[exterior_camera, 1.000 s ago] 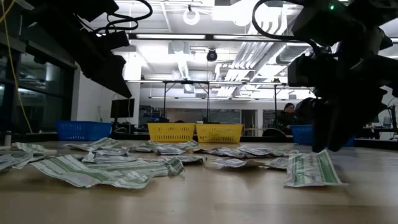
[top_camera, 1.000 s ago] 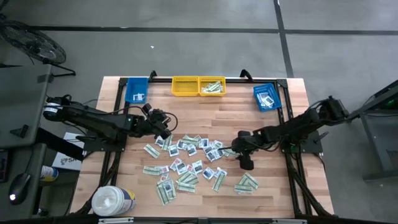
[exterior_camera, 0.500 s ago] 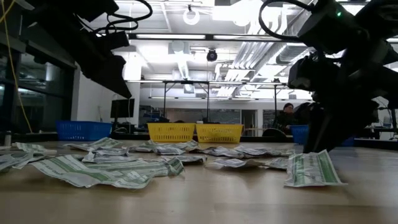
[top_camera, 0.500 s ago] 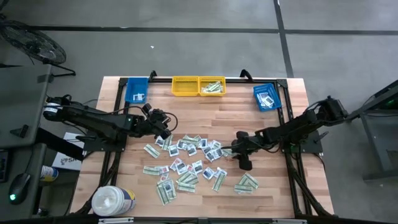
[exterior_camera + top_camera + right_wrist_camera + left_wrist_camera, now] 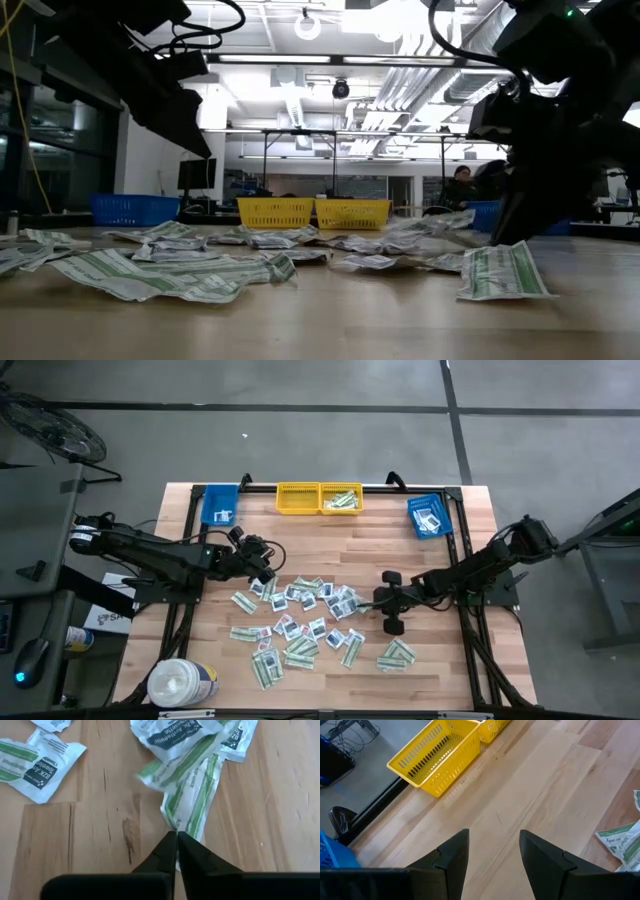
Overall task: Pick & Place First Aid Supplies
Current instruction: Put the green bandage pack into the right yellow bin
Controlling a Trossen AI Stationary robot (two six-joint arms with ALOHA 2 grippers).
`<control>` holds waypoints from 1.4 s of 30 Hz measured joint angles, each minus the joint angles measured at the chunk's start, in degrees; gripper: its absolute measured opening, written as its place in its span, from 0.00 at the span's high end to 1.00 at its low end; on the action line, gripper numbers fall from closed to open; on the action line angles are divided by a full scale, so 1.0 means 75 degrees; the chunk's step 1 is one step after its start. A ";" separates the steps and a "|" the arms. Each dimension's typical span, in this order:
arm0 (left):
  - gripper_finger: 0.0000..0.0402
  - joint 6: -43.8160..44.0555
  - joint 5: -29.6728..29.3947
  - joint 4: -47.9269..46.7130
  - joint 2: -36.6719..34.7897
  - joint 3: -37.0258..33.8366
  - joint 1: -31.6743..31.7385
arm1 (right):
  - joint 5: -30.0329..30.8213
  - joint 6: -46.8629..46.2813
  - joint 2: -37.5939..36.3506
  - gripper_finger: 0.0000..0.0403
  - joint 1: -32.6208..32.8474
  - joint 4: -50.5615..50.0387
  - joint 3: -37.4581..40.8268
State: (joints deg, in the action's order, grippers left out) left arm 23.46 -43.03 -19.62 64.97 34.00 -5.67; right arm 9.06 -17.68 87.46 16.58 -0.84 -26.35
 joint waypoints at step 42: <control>0.57 -0.2900 -0.0341 0.2597 0.0003 0.0000 0.0003 | 0.2402 0.7002 -0.0142 1.00 -0.3616 -0.3562 -0.3506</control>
State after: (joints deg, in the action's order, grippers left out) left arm 1.72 -45.58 -0.14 64.99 34.00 -5.65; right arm 27.07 34.84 86.39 -10.54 -27.56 -52.64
